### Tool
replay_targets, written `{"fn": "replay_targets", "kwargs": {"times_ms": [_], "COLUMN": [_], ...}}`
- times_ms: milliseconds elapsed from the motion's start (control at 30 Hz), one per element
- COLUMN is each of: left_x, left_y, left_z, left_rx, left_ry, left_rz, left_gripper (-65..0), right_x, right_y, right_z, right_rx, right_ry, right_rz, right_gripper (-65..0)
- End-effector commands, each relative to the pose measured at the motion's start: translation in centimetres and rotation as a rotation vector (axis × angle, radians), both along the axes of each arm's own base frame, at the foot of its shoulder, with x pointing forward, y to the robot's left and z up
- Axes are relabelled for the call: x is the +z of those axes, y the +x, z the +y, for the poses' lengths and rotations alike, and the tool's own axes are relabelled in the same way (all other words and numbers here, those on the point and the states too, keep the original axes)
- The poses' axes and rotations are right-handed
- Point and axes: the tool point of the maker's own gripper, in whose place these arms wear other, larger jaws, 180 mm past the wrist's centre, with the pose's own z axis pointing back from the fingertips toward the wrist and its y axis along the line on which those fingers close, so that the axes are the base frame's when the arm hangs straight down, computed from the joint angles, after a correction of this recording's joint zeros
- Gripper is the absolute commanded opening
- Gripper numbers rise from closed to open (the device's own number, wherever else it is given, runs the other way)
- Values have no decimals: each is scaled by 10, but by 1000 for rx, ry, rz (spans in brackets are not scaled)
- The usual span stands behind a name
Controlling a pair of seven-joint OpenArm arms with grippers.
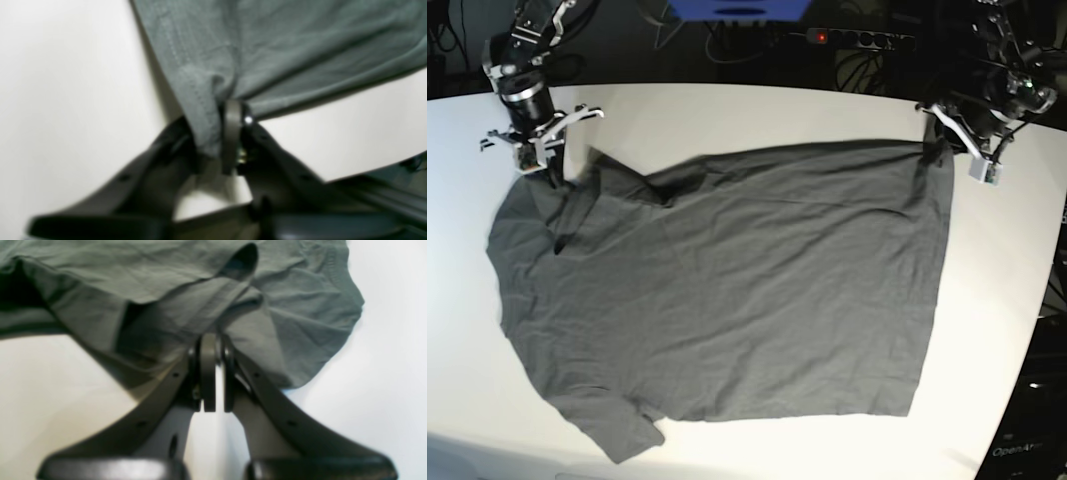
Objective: Fold the T-shirt properly
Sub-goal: 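Slide the left gripper along the shirt's side seam, pinching fabric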
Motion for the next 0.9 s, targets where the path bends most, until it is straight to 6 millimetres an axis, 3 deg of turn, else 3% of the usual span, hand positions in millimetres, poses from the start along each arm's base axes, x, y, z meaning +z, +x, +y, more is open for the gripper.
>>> {"fn": "replay_targets", "kwargs": {"times_ms": [0,333,533,867], "left_x": [-51,-56,-56,-20], "left_y": [-85,-88,-97,-79], "left_z": [10,-1,3,18], "left_rx": [-66,-60,-76,-128], "left_ry": [140,105,122,252], "left_rz": [410,420,473,468], "left_gripper": [-613,-615,-615,-615], "right_x": [13,12,12,12], "right_y": [5,5,6,6], "right_z": [-3,-3,-3,-3], "right_rx": [1,1,3,2], "right_ry": [-6,-6,-6,-5], "right_rz": [-53,-50,-51,-50], "right_gripper": [-637,-637,-637,-637]}}
